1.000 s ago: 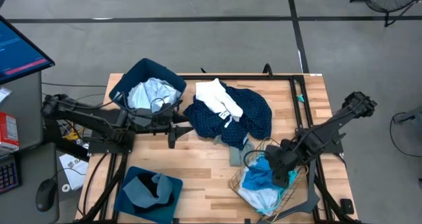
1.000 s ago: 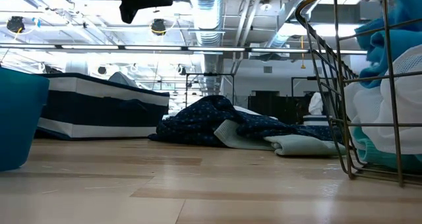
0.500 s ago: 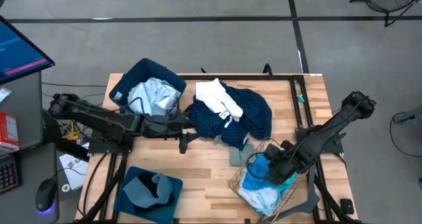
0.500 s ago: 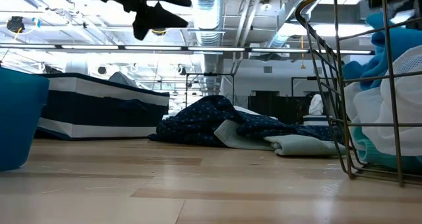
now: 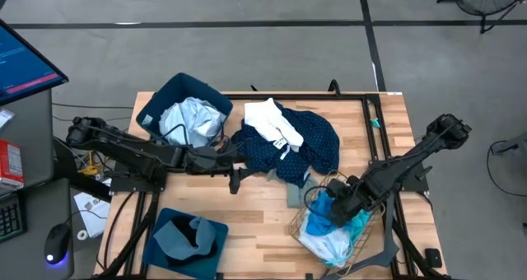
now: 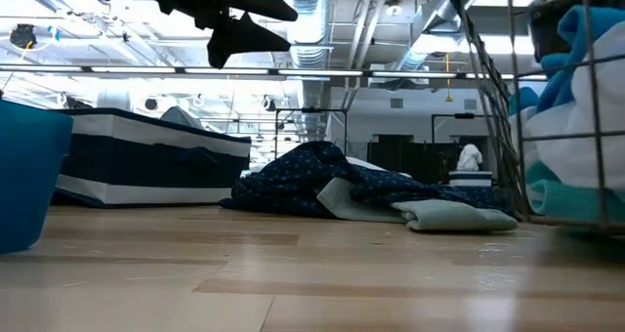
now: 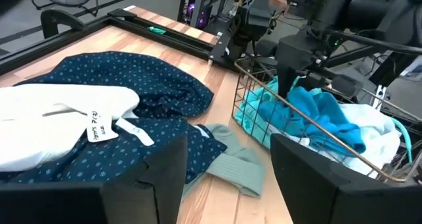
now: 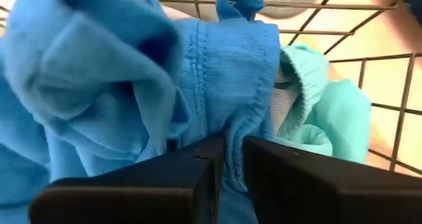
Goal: Pick & Place Cloths
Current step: Put the blue shorts into the gold basket, then put the dark blue shirt into the blue bin
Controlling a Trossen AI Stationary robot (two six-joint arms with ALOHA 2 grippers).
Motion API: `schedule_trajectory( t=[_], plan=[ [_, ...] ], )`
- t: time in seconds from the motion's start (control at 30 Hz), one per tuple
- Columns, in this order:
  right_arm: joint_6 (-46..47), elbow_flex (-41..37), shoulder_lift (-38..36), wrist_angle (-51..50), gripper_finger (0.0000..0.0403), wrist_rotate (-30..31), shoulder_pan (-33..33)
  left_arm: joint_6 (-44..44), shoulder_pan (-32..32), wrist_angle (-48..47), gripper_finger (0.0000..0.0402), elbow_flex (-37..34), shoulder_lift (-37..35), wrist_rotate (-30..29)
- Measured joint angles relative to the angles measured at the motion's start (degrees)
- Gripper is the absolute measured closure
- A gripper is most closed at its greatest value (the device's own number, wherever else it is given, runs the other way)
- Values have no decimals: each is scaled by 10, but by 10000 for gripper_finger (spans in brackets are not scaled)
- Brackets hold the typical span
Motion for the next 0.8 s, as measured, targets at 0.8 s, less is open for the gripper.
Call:
schedule_trajectory(
  t=[0.8],
  plan=[
    [-159, 294, 2, -209, 352, -15, -5, 88, 12, 33, 202, 0, 0, -9]
  ],
)
